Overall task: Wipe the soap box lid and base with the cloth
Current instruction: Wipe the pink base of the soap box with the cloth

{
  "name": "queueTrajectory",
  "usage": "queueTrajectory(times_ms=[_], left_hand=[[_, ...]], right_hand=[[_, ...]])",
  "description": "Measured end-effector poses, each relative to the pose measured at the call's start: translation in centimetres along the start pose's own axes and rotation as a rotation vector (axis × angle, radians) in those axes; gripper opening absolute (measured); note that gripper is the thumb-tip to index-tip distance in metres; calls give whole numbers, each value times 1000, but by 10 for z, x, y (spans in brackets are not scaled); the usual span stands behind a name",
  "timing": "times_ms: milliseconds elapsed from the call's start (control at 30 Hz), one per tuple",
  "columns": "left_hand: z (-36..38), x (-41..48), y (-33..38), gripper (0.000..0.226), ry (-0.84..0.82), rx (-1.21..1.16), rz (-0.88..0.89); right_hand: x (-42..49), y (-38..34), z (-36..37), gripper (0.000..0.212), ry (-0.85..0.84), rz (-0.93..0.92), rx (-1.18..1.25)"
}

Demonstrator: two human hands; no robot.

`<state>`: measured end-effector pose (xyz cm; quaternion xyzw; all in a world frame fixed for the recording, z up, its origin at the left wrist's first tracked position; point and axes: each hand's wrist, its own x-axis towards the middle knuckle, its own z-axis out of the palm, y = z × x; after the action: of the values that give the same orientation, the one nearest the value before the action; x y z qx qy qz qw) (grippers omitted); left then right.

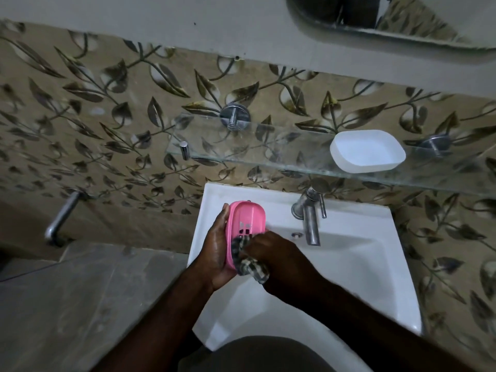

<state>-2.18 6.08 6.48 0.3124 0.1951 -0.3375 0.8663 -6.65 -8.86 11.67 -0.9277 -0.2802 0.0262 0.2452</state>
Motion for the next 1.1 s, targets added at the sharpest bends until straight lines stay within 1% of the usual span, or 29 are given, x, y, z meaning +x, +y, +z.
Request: queueTrajectory(times_ms=[33, 100, 133, 200, 233, 267, 300, 333, 400, 433, 467, 567, 600, 633, 700, 767, 833, 900, 967, 1000, 1067, 1100], left_hand=[[1, 2, -2, 70, -2, 21, 7], [6, 2, -4, 68, -1, 72, 47], [10, 2, -4, 64, -6, 105, 74], [13, 2, -4, 59, -13, 156, 111], [14, 1, -4, 58, -11, 162, 117], [13, 0, -3, 60, 9, 161, 122], [12, 0, -2, 63, 13, 141, 122], [11, -1, -1, 67, 20, 107, 108], [8, -1, 0, 73, 48, 55, 99], [9, -1, -1, 76, 61, 59, 95], [11, 0, -3, 79, 75, 68, 77], [20, 2, -6, 88, 47, 114, 19], [21, 1, -4, 88, 43, 114, 17], [20, 1, -2, 88, 39, 93, 18], [16, -2, 3, 88, 42, 47, 13], [12, -3, 3, 87, 32, 38, -6], [13, -3, -1, 84, 38, 59, -17], [17, -1, -2, 80, 41, 78, 5], [20, 0, 0, 78, 37, 87, 34], [18, 1, 3, 77, 48, 84, 40], [15, 1, 7, 76, 54, 60, 39], [13, 1, 8, 76, 53, 51, 32]], right_hand=[[3, 2, -1, 42, 16, 16, -58], [14, 7, -1, 41, 124, 73, -122], [20, 8, -2, 37, 194, 117, -104], [30, 5, -6, 34, 328, 223, 44], [30, 2, -7, 34, 358, 257, 111], [27, -2, -7, 31, 347, 260, 128], [22, -6, -4, 26, 286, 234, 109], [16, -7, -3, 22, 184, 206, 87], [4, -7, -4, 21, -36, 201, 116], [2, -5, -5, 22, -65, 198, 147], [4, -2, -7, 21, -26, 197, 174], [15, 2, -8, 22, 232, 244, 220], [18, 1, -8, 22, 249, 238, 215], [17, 1, -7, 22, 205, 194, 185], [7, 6, -6, 21, 14, 47, 97], [-2, 13, -9, 22, -110, -10, -21], [-1, 18, -15, 27, -99, -13, -170], [8, 18, -19, 33, -16, 26, -257], [16, 14, -17, 34, 48, 102, -204], [18, 11, -15, 32, 51, 119, -156], [13, 5, -9, 27, -38, 79, -82], [8, 2, -8, 28, -90, 50, -45]])
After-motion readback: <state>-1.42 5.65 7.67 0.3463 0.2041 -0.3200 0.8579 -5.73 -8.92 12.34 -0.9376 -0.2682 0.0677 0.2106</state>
